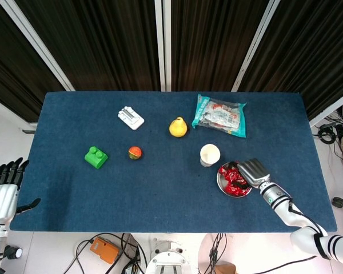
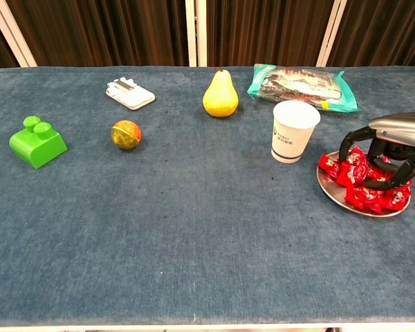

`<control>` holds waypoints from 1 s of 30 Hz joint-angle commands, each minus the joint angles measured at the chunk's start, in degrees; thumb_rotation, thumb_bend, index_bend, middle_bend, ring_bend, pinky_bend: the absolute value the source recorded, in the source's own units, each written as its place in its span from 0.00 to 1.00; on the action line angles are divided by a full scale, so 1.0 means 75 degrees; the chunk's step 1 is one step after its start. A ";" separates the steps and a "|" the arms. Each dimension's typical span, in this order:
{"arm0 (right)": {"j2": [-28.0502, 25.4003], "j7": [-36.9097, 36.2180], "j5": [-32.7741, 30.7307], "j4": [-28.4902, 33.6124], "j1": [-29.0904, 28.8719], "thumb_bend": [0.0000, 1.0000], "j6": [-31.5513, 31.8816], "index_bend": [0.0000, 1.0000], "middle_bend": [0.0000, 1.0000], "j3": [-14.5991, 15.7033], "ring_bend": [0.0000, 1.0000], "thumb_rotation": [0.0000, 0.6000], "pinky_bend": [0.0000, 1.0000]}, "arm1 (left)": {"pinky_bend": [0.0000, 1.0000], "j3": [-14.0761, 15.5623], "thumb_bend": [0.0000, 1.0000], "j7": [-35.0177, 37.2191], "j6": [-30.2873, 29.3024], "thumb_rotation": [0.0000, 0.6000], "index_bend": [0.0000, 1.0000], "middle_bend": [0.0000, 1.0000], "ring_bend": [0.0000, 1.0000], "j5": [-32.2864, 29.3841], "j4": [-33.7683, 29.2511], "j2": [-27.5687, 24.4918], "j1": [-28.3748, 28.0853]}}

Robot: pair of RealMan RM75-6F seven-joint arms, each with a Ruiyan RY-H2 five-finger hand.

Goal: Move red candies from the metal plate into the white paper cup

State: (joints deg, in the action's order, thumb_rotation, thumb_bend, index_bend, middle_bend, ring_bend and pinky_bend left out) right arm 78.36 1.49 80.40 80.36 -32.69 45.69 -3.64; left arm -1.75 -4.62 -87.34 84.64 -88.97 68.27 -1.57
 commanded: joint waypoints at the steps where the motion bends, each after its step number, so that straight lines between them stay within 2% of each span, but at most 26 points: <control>1: 0.0145 -0.0236 0.0141 -0.0175 -0.0068 0.50 0.0038 0.45 0.89 0.0052 1.00 1.00 1.00 | 0.00 -0.0003 0.00 -0.0010 -0.0018 1.00 0.00 0.00 0.00 -0.0006 -0.0009 -0.0012 0.0012; 6: 0.0388 -0.0555 0.0326 -0.0587 -0.0030 0.59 0.0415 0.71 0.92 0.0058 1.00 1.00 1.00 | 0.00 0.0001 0.00 -0.0018 -0.0050 1.00 0.00 0.00 0.00 -0.0010 0.0000 -0.0007 0.0040; 10: 0.0367 -0.0853 0.0492 -0.0645 0.0025 0.62 0.0774 0.79 0.93 0.0041 1.00 1.00 1.00 | 0.00 -0.0003 0.00 -0.0015 -0.0052 1.00 0.00 0.00 0.00 -0.0014 -0.0004 -0.0010 0.0044; 14: 0.0080 -0.1066 0.0638 -0.0361 0.0095 0.62 0.1225 0.80 0.94 -0.0050 1.00 1.00 1.00 | 0.00 -0.0006 0.00 -0.0012 -0.0058 1.00 0.00 0.00 0.00 0.0003 -0.0002 -0.0023 0.0042; 20: -0.0472 -0.1310 0.0678 0.0431 -0.0053 0.61 0.1610 0.81 0.94 -0.0459 1.00 1.00 1.00 | 0.00 -0.0034 0.00 0.0020 -0.0088 1.00 0.00 0.00 0.00 0.0026 0.0013 -0.0026 0.0032; 24: -0.0608 -0.1225 0.0404 0.0750 -0.0411 0.61 0.1262 0.80 0.94 -0.0775 1.00 1.00 1.00 | 0.00 -0.0028 0.00 0.0025 -0.0083 1.00 0.00 0.00 0.00 0.0049 0.0032 -0.0016 0.0025; 30: -0.0411 -0.0273 -0.0517 0.0696 -0.1106 0.61 0.0214 0.77 0.94 -0.1062 1.00 1.00 1.00 | 0.00 -0.0061 0.00 0.0030 -0.0081 1.00 0.00 0.00 0.00 0.0034 0.0052 -0.0009 0.0007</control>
State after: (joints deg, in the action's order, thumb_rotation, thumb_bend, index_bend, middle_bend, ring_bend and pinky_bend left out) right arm 74.56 -3.29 79.19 85.71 -38.88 50.04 -10.59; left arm -2.20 -4.40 -87.94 84.90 -88.58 68.20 -1.51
